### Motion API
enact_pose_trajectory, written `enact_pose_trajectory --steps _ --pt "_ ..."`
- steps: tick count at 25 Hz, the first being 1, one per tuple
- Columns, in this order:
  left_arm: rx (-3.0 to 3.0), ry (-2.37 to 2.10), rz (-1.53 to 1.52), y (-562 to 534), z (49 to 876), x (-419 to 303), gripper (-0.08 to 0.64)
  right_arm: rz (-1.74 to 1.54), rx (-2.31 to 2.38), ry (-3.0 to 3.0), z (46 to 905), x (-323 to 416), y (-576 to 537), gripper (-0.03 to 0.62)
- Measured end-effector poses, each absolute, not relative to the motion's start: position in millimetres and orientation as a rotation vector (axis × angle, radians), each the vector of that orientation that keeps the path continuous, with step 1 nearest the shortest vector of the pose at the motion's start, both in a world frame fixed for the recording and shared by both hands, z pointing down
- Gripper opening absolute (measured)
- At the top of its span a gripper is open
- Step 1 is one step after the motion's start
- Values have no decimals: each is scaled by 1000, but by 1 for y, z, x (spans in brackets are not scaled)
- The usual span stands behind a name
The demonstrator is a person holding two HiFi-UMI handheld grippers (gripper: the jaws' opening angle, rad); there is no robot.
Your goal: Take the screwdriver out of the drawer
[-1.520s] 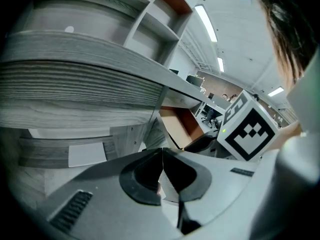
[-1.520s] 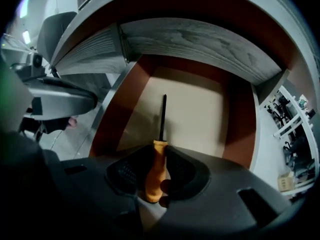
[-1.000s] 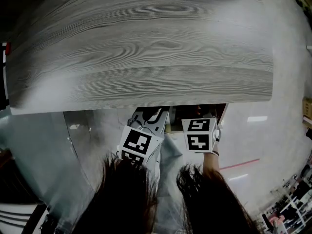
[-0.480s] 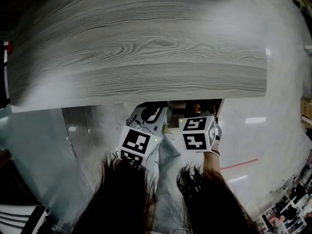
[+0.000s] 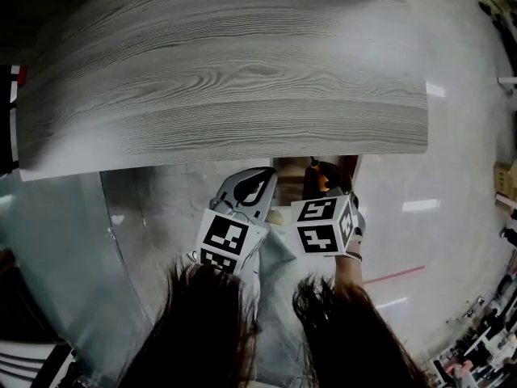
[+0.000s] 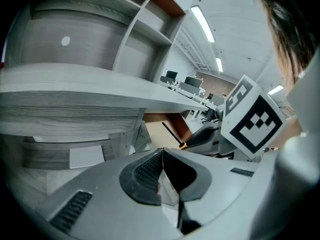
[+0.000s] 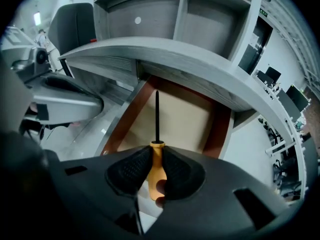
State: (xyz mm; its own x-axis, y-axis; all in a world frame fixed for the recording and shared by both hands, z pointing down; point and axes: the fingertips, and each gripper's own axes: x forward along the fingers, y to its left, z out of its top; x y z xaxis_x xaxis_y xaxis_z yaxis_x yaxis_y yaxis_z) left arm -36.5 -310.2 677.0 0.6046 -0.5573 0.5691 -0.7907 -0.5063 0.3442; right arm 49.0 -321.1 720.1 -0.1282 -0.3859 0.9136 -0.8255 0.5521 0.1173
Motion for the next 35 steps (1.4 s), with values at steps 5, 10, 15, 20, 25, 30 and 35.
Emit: enact_pose_trajectory --steps 5,10,15,20,25,30,35 --pt "2245 -1062 524 -301 669 -32 17 510 992 -1730 711 52 -309 81" --pt "2262 -1069 511 -292 663 -25 18 473 990 -1739 702 55 -299 81" --pt "2261 -1085 518 -281 652 -21 17 451 990 -1751 690 60 -292 81" --pt "2266 -1108 514 -272 638 -17 17 435 989 -1760 678 66 -280 81" --pt "2261 -1143 507 -263 621 -17 18 429 1009 -1786 661 68 -270 81" --pt "2261 -1175 512 -253 606 -16 17 416 1031 -1833 643 64 -262 81" --pt "2259 -1217 513 -241 583 -12 18 408 1052 -1873 618 69 -254 81"
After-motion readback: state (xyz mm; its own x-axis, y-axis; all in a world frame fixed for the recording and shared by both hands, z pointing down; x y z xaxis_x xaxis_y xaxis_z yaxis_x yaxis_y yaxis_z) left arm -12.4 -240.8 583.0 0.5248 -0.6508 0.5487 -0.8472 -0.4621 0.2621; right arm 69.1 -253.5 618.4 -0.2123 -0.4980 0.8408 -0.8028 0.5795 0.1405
